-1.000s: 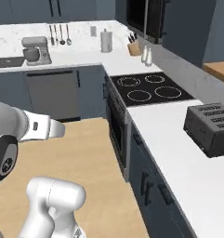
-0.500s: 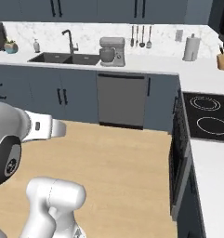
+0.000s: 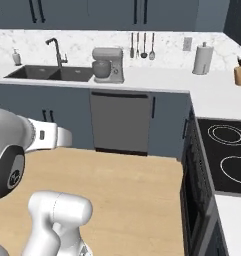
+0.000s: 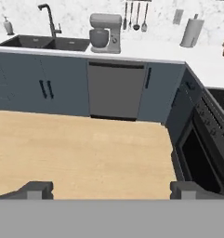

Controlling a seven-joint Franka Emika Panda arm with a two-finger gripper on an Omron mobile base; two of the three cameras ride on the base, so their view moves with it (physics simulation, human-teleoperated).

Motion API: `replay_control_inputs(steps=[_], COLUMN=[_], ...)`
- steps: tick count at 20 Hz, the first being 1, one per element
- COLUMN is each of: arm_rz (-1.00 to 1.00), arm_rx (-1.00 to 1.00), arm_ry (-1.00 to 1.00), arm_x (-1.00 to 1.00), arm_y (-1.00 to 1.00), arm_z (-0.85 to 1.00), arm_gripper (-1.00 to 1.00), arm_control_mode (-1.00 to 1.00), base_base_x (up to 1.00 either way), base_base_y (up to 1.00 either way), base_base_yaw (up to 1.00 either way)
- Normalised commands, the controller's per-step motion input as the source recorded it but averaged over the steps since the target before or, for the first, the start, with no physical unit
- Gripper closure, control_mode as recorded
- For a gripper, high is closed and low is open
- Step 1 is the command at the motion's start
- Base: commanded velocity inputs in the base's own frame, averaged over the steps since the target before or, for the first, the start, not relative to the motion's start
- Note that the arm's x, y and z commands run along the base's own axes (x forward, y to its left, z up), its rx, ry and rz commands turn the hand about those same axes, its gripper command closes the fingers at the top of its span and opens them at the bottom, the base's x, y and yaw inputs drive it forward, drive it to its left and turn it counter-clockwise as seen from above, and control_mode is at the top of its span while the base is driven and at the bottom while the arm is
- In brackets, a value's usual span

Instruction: Navigate to the microwave.

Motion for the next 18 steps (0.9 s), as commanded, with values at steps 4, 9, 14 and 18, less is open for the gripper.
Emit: replay_control_inputs(steps=[4,9,14,18], arm_rz=[0.0,0.0,0.0,0.0], arm_rx=[0.0,0.0,0.0,0.0], arm_ry=[0.0,0.0,0.0,0.0], arm_x=[0.0,0.0,0.0,0.0], arm_y=[0.0,0.0,0.0,0.0], arm_z=[0.0,0.0,0.0,0.0], arm_gripper=[-1.0,-1.0,-1.0,-1.0], arm_control_mode=[1.0,1.0,1.0,1.0], base_base_x=[1.0,0.95,0.53,0.37], base_base_y=[0.22,0.46,0.48,0.41], base_base_yaw=[-0.34,-0.6,-0.85,-0.9])
